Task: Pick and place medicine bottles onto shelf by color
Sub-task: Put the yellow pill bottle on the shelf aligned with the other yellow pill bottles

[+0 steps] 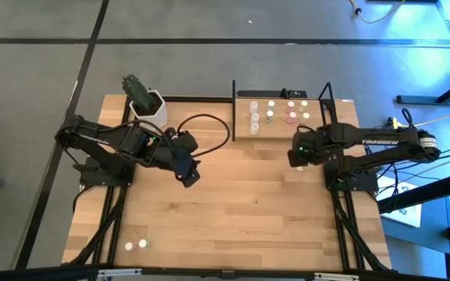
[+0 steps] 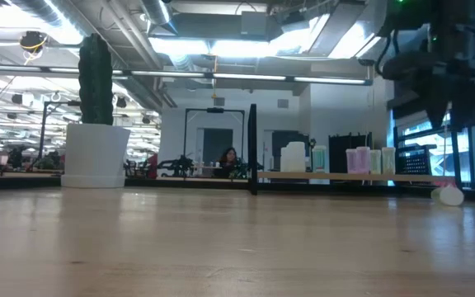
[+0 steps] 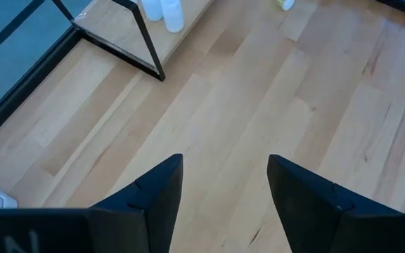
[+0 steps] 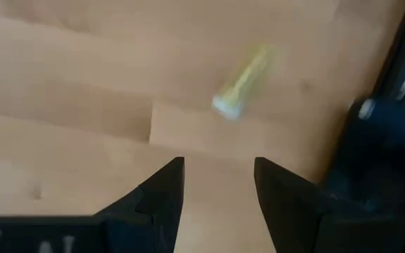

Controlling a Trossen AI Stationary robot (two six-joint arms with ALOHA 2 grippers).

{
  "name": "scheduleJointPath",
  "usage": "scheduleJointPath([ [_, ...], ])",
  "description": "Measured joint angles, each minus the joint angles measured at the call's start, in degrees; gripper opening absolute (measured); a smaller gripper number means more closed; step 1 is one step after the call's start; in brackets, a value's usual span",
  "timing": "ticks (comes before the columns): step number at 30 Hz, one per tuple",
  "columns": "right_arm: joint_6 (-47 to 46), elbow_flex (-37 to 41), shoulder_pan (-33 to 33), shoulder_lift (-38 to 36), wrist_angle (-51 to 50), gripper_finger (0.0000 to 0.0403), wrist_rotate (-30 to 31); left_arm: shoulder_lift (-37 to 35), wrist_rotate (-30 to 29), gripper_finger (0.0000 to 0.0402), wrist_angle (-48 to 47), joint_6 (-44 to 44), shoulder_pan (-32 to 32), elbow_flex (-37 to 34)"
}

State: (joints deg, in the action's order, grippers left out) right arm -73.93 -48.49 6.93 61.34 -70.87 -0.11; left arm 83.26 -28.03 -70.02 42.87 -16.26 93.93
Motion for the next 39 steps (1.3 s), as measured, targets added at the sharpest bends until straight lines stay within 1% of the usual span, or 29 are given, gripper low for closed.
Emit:
scheduleJointPath([
  [3,-4.8,0.1,-2.4,0.0,0.1,0.0174,-1.2,0.0,0.0,0.0202,0.0,0.0,0.0,0.0],
  [6,-7.2,0.1,-4.3,0.0,0.2,0.0174,-1.3,0.0,0.0,0.0202,0.0,0.0,-0.1,0.0],
  [10,-10.1,0.1,-6.6,0.0,0.2,0.0174,-1.5,0.0,0.0,0.0202,0.9,-4.6,-0.2,0.0],
  [12,-10.4,0.1,-7.7,0.0,0.2,0.0174,-1.5,0.0,0.1,0.0202,2.2,-8.3,-0.1,0.0],
  [17,-14.4,0.2,-8.8,0.0,0.2,0.0174,-1.5,0.0,3.9,0.0202,5.3,-23.9,-0.2,0.0],
  [19,-14.5,0.2,-8.9,0.0,0.3,0.0174,-1.5,0.0,4.9,0.0202,5.5,-28.0,-0.2,0.0],
  [25,-14.5,0.2,-8.9,0.0,1.5,0.0174,-2.6,0.0,4.8,0.0202,5.3,-28.6,-0.1,0.0],
  [32,-14.6,0.2,-8.9,0.0,6.1,0.0174,-3.1,0.0,4.8,0.0202,5.2,-28.5,-0.2,0.0],
  [35,-18.6,0.2,-8.9,0.0,7.7,0.0174,-3.0,0.0,4.8,0.0202,5.2,-28.5,-0.2,0.0],
  [39,-22.7,0.2,-9.3,0.0,6.1,0.0174,-1.3,0.0,4.8,0.0202,5.2,-28.5,-0.2,0.0],
])
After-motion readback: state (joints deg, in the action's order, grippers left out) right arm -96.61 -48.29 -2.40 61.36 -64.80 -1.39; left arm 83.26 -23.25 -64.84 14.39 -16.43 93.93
